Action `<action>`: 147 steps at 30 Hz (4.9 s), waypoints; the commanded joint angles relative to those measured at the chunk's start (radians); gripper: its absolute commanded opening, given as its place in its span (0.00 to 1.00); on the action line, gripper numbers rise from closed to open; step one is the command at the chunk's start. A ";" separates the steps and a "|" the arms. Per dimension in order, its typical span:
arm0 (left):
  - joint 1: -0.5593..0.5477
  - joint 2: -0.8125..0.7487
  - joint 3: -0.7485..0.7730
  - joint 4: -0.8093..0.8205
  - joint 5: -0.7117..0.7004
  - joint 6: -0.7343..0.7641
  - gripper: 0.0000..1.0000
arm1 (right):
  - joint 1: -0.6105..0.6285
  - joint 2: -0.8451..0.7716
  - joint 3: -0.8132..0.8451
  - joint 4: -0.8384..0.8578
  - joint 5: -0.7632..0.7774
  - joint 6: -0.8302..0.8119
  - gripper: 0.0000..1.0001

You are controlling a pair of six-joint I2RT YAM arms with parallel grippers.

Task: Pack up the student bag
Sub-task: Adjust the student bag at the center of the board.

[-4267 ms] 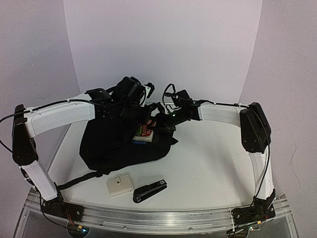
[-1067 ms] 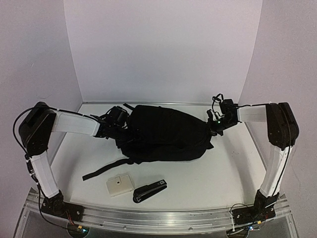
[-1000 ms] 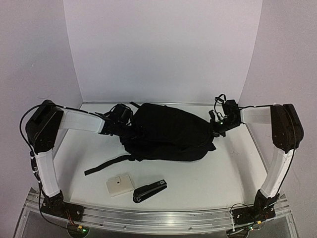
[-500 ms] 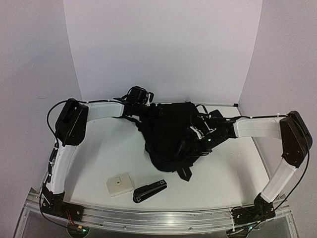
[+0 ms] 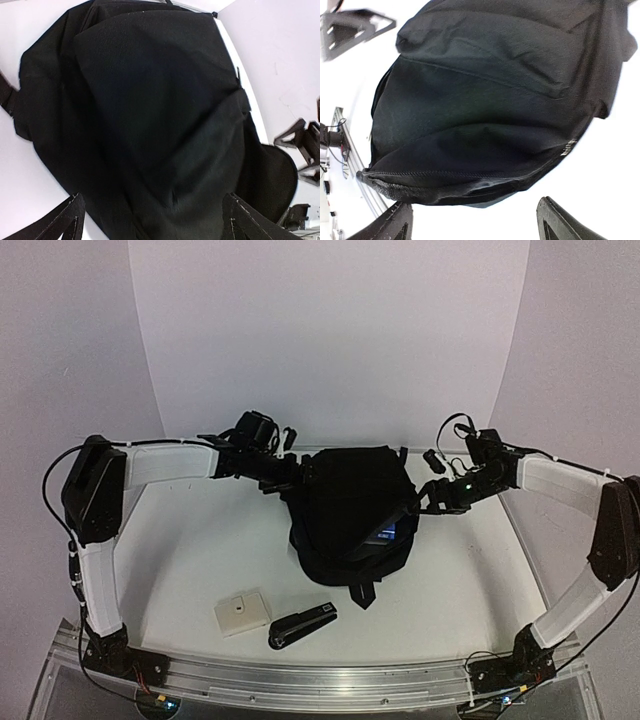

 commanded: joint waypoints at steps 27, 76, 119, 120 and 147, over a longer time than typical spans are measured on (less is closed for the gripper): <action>0.136 0.299 0.279 -0.005 0.165 -0.036 0.24 | 0.374 0.477 0.306 0.230 -0.140 0.218 0.76; -0.285 0.028 0.035 -0.152 -0.091 0.124 0.55 | 0.086 0.576 0.182 0.528 -0.192 0.531 0.44; -0.247 0.285 0.313 -0.190 -0.089 0.148 0.36 | 0.131 0.506 -0.017 0.996 -0.312 0.766 0.00; -0.253 0.263 0.309 -0.190 -0.090 0.152 0.36 | 0.131 0.507 -0.019 0.997 -0.312 0.765 0.00; -0.239 0.217 0.292 -0.207 -0.011 0.087 0.34 | 0.131 0.490 -0.035 1.035 -0.329 0.785 0.00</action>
